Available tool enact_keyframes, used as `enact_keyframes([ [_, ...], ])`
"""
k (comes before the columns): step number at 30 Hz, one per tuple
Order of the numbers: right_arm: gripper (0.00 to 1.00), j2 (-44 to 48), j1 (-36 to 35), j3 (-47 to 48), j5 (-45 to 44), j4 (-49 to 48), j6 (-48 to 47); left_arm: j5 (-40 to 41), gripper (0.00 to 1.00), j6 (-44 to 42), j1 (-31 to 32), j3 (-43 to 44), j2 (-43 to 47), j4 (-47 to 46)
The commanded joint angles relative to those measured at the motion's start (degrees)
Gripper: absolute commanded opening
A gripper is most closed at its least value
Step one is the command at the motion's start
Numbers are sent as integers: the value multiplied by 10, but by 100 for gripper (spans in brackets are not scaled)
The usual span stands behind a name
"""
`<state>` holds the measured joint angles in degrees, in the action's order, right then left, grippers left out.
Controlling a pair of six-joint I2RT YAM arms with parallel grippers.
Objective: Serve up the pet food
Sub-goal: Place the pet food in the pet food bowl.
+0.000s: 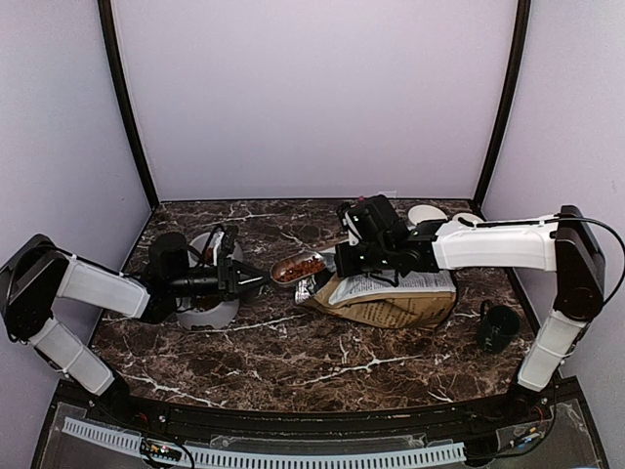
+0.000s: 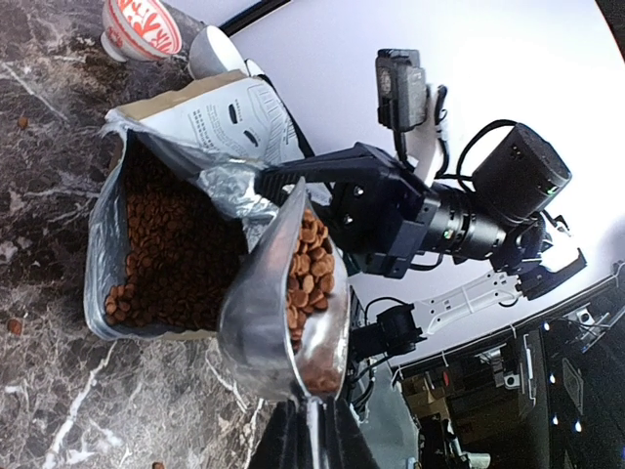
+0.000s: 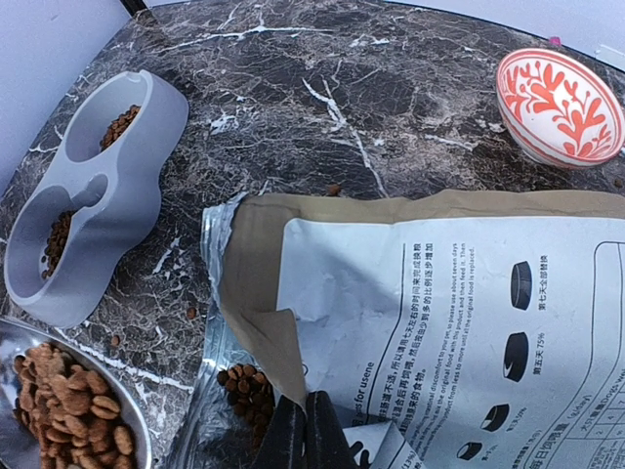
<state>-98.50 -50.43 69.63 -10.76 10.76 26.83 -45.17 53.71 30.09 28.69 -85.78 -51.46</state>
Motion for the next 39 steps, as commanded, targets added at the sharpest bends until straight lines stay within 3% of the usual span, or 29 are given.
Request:
enact_keyframes([
  [1, 0, -4, 15, 20, -41, -6, -15, -26, 0, 48, -6, -2, 13, -96],
  [7, 0, -9, 16, 29, -64, 8, -62, -39, 0, 85, -15, 4, 33, -115],
  [19, 0, -1, 24, 13, -76, -37, -157, 65, 0, -19, -17, -5, 175, 144],
  [30, 0, 8, 65, -16, -30, -84, -153, 159, 0, -54, -26, -9, 302, 344],
  [39, 0, 19, 69, -26, -5, -96, -153, 198, 0, -69, -34, -7, 374, 438],
])
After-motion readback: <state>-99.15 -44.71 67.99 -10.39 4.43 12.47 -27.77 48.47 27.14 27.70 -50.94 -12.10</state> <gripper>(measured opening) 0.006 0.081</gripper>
